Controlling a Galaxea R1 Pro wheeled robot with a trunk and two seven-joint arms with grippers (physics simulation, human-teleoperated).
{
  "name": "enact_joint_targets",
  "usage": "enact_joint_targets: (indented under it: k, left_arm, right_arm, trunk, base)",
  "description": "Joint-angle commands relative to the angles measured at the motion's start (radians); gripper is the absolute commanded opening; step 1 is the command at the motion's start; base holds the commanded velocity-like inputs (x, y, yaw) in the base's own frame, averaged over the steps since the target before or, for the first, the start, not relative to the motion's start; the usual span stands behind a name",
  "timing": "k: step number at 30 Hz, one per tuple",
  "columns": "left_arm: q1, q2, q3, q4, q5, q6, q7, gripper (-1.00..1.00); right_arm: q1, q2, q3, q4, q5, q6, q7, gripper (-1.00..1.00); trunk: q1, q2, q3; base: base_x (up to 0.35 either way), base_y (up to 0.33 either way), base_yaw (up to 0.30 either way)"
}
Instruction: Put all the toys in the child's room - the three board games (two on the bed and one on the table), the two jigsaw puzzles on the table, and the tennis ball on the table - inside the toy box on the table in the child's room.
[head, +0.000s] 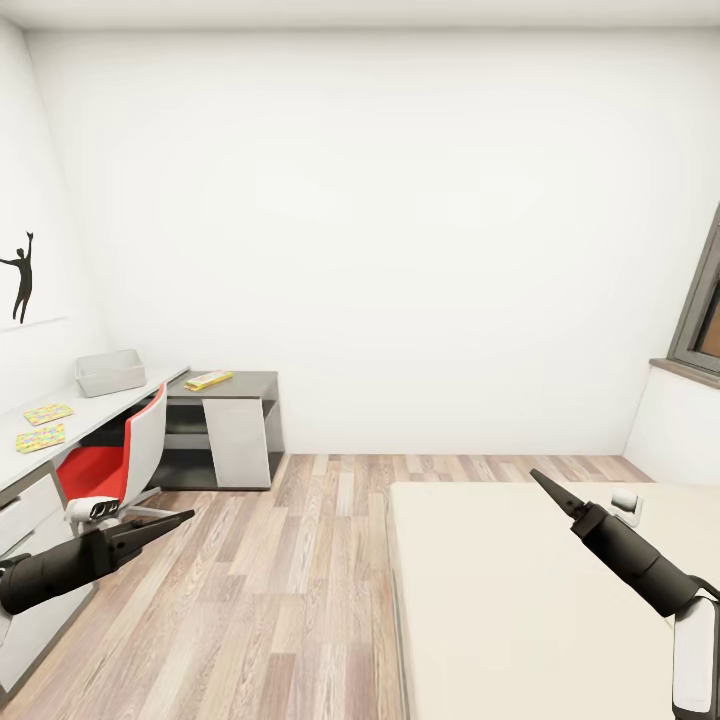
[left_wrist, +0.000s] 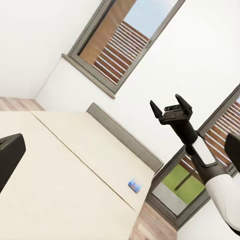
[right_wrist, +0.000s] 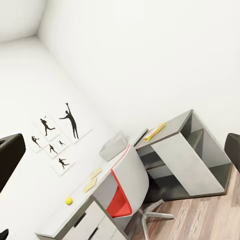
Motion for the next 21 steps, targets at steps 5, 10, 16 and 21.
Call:
enact_joint_targets:
  k: [5, 10, 16, 21]
  left_arm:
    - [-0.001, 0.0, 0.0, 0.0, 0.001, 0.011, -0.004, 1.0]
    - [-0.001, 0.0, 0.0, 0.0, 0.001, 0.011, -0.003, 1.0]
    - [-0.001, 0.0, 0.0, 0.0, 0.001, 0.011, -0.003, 1.0]
    - [-0.001, 0.0, 0.0, 0.0, 0.001, 0.011, -0.003, 1.0]
  right_arm:
    - [-0.001, 0.001, -0.002, 0.0, -0.002, 0.006, 0.002, 1.0]
    - [-0.001, 0.001, -0.001, -0.002, -0.002, 0.011, 0.0, 1.0]
    - [-0.002, 0.0, 0.0, -0.001, -0.002, 0.019, -0.002, 1.0]
    - [-0.002, 0.0, 0.0, -0.001, -0.002, 0.02, -0.002, 1.0]
  trunk:
    - [0.0, -0.002, -0.002]
    - [0.0, -0.002, -0.002]
    - [0.0, -0.002, -0.007]
    - [0.0, -0.002, -0.013]
  base:
    - [0.0, 0.0, 0.0]
    - [0.0, 0.0, 0.0]
    - [0.0, 0.0, 0.0]
    - [0.0, 0.0, 0.0]
